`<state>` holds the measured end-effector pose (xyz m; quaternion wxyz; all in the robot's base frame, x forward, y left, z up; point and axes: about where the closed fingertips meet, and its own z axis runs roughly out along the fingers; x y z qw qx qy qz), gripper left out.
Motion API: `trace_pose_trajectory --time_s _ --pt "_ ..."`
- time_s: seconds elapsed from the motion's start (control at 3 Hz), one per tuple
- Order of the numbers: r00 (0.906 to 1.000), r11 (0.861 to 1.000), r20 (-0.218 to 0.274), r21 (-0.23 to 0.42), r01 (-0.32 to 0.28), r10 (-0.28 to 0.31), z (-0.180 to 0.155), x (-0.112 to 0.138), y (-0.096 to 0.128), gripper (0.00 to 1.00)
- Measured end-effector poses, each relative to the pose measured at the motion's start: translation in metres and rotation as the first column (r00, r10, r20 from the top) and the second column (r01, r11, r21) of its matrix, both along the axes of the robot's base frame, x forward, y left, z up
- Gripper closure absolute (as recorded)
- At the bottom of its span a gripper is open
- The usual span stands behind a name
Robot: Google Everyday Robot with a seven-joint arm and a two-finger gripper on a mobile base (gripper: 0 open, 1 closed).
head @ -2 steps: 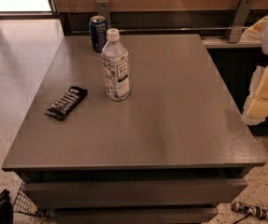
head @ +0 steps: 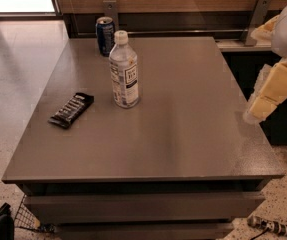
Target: Knock blue plastic bottle over
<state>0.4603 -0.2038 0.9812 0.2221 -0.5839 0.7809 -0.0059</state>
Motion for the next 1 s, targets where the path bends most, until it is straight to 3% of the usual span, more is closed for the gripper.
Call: trace_pose_trajectory --time_s 0.33,0.67,1.0 --pt "0.997 0.972 0.074 0.237 0.004 -0.023 -0.002 0.041 0.025 0.0" --pt "0.9909 0.851 0.123 0.526 -0.02 -0.053 -0.018 0.076 0.067 0.0" --pt "0.9813 0.709 0.171 0.703 -0.058 -0.089 -0.015 0.102 0.106 0.0"
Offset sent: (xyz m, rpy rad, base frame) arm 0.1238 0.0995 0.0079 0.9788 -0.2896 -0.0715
